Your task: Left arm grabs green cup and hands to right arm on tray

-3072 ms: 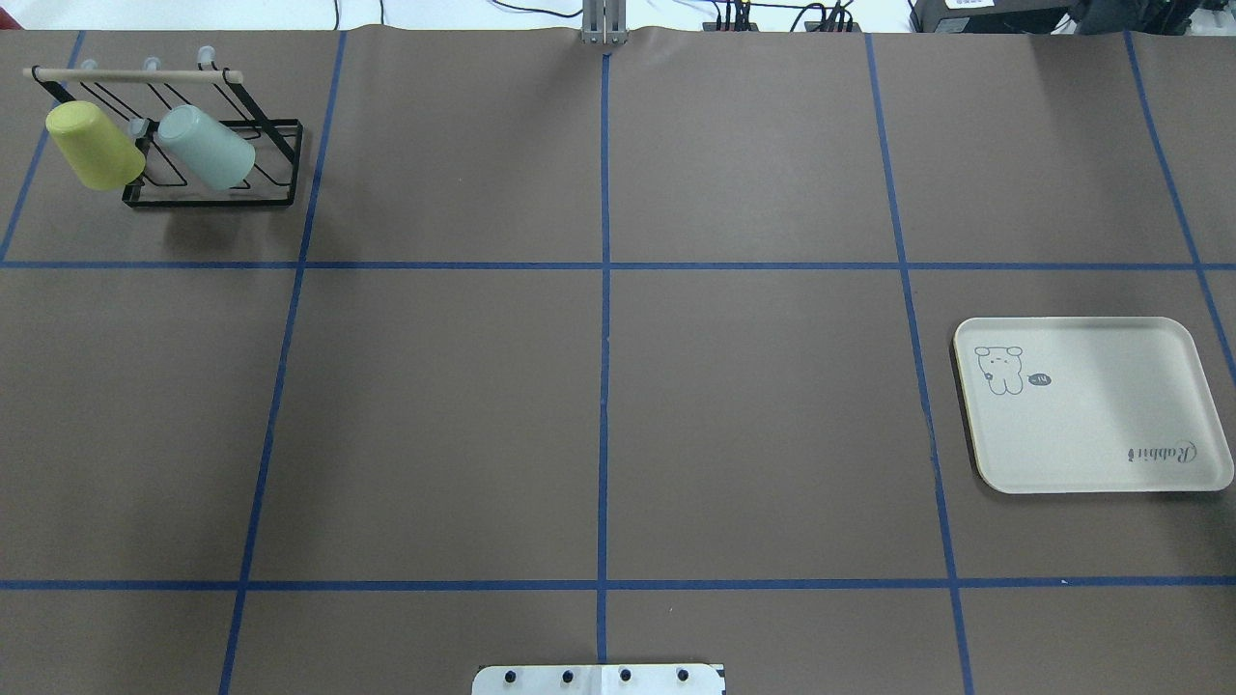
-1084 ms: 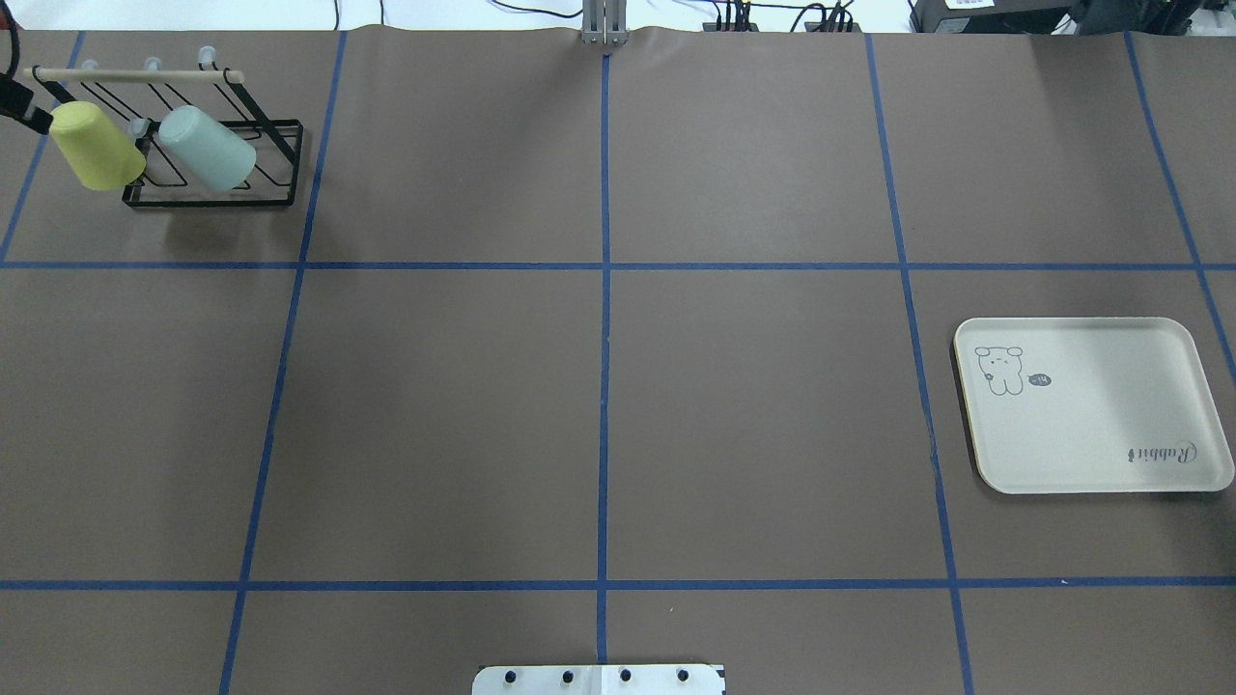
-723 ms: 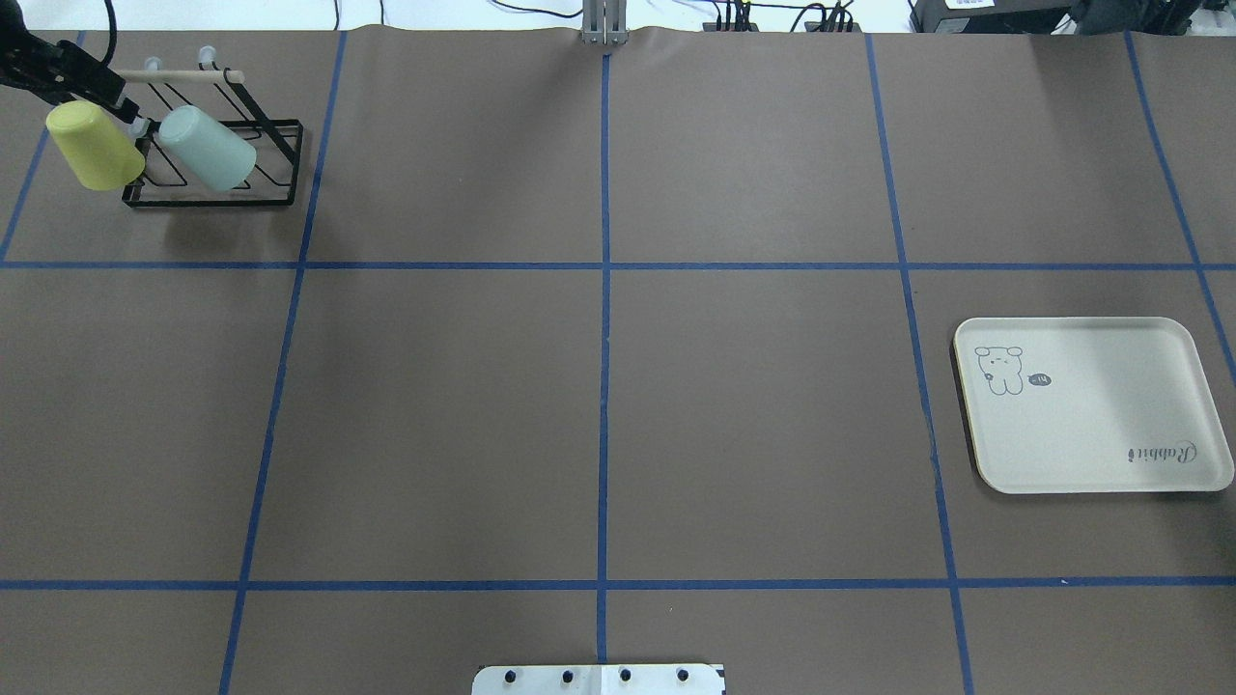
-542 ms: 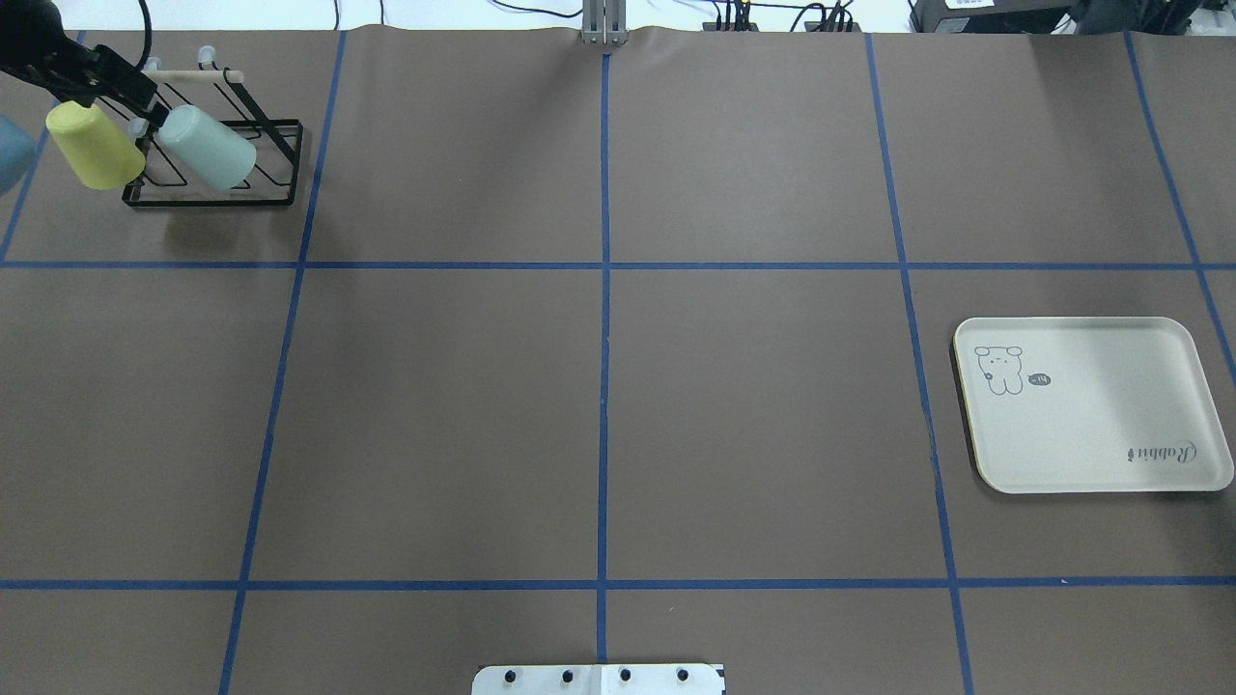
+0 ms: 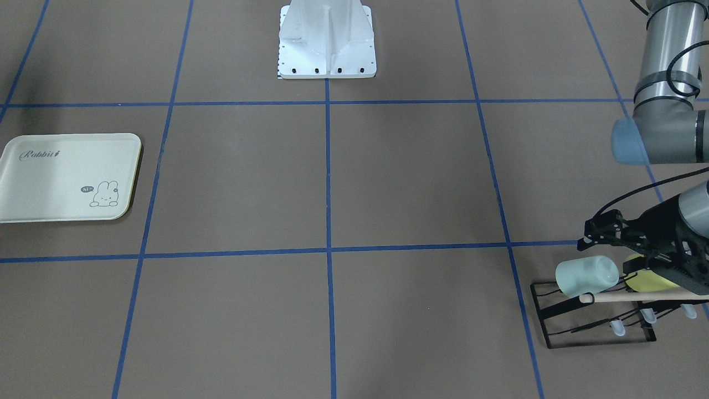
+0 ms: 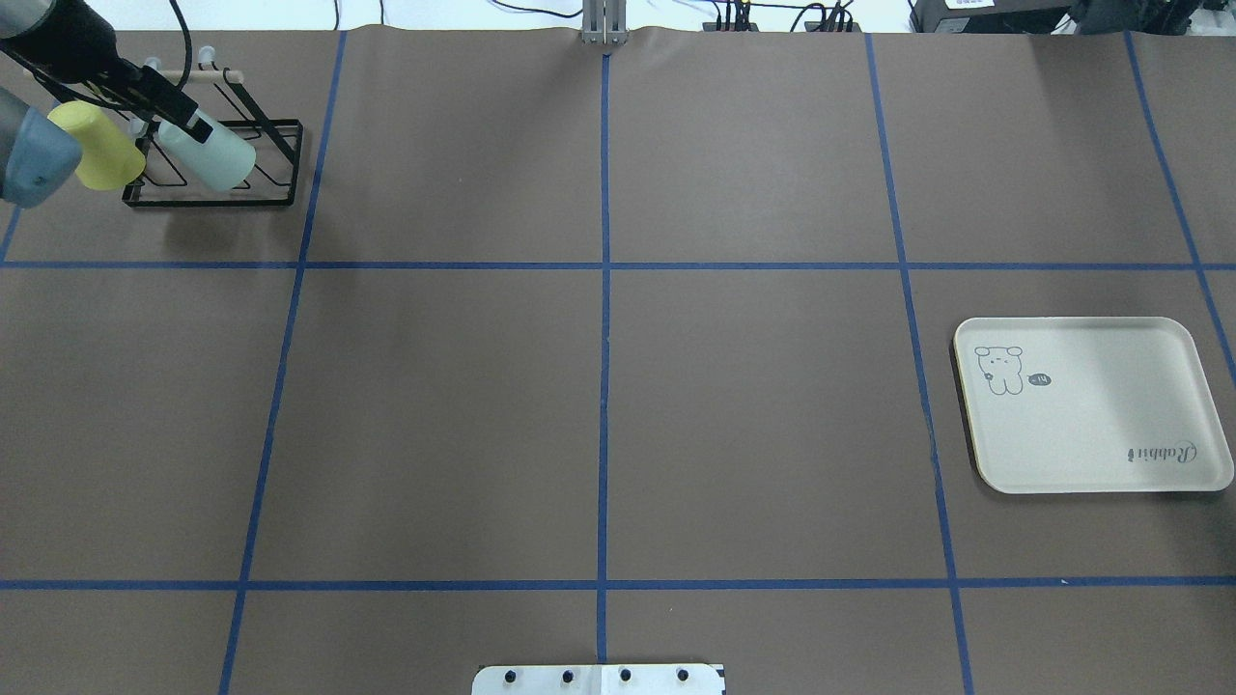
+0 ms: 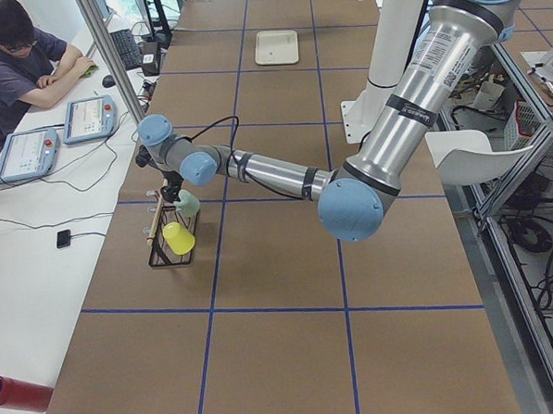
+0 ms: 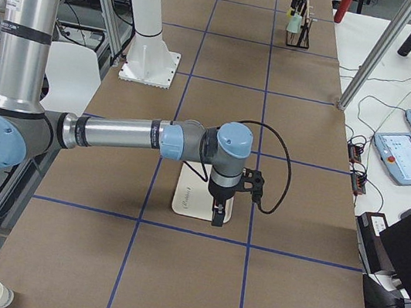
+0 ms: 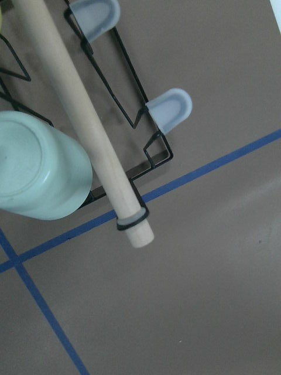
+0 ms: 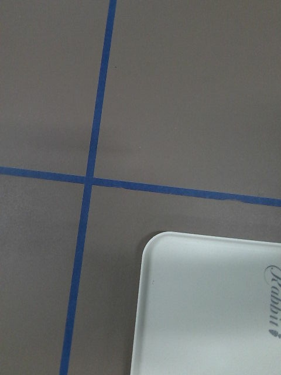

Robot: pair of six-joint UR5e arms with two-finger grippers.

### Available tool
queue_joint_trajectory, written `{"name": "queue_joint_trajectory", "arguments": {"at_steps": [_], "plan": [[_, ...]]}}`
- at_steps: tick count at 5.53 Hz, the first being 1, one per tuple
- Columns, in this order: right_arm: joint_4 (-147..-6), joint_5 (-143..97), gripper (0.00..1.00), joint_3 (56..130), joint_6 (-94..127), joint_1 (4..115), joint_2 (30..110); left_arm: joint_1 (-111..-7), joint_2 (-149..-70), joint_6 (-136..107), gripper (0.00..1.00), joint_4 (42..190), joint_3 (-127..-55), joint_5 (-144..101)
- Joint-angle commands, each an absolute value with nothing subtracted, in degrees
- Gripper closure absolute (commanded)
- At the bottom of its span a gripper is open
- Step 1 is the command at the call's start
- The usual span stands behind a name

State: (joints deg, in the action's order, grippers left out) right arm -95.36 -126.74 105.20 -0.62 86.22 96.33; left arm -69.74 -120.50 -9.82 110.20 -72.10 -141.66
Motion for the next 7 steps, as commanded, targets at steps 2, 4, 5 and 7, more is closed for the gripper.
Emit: {"name": "queue_joint_trajectory", "arguments": {"at_steps": [2, 4, 5, 7], "plan": [[-95.36, -126.74, 0.0, 105.21, -0.53, 86.13, 96.33, -70.31, -121.64, -4.93, 0.0, 110.83, -68.74, -142.73], [-95.36, -126.83, 0.0, 105.21, -0.53, 86.13, 96.33, -71.1, -121.99, -4.92, 0.0, 110.92, -67.86, -142.56], [-95.36, -126.83, 0.0, 105.21, -0.53, 86.13, 96.24, -71.1, -122.08, -5.1, 0.0, 111.53, -67.16, -142.47], [-95.27, -126.83, 0.0, 105.21, -0.53, 86.13, 96.24, -71.1, -122.43, -5.45, 0.0, 111.8, -66.62, -142.38]]}}
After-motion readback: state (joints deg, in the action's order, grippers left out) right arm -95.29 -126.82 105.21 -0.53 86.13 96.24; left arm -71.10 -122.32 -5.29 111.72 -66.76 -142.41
